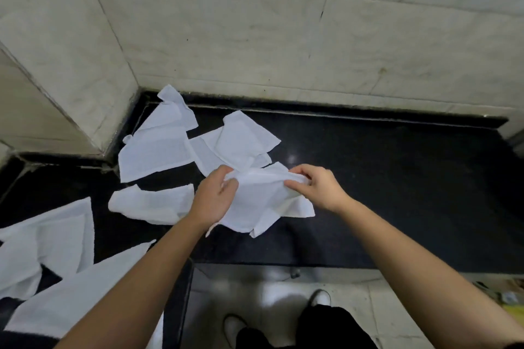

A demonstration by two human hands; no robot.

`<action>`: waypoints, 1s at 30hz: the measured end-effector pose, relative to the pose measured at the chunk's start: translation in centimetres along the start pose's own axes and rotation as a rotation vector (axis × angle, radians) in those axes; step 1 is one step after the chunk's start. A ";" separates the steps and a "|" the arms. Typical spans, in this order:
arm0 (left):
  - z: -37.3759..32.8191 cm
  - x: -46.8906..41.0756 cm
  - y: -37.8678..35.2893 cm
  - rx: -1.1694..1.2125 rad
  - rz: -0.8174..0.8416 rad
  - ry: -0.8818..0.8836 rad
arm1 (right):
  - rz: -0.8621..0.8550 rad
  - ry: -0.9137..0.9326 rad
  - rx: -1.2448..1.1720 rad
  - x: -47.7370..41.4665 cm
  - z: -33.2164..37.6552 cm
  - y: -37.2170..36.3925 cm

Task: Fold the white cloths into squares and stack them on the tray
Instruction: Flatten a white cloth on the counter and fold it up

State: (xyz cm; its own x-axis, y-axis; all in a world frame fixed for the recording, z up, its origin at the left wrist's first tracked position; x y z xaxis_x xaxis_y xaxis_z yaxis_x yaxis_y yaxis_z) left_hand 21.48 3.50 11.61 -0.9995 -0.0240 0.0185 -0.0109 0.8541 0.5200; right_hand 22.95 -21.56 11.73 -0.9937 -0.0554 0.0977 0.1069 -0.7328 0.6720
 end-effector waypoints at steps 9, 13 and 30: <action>-9.8 -5.1 -7.0 -0.025 -0.043 -0.192 | -0.310 -0.144 -0.238 0.1 -7.1 13.5; -13.9 -7.5 -10.1 -0.127 -0.051 -0.257 | -0.435 -0.137 -0.160 -1.2 -8.9 19.4; -11.0 -6.1 -24.9 -0.500 -0.019 -0.279 | -0.162 -0.118 0.096 -2.0 -24.6 19.3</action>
State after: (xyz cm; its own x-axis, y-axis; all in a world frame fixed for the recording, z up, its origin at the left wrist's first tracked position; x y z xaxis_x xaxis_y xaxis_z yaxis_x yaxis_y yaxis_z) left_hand 28.19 -23.32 7.90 -0.9696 0.1593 -0.1859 -0.0820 0.5040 0.8598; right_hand 26.14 -52.33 6.44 -0.9878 0.1414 0.0645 -0.0450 -0.6577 0.7519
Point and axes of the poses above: each hand's wrist, its own x-axis away from the middle knuckle, its own y-axis out of the back of the hand, z = x × y, the point moved 8 cm from there along -x, towards the middle knuckle, and after that the axes turned 6 degrees about -z, right-handed, at the moved point
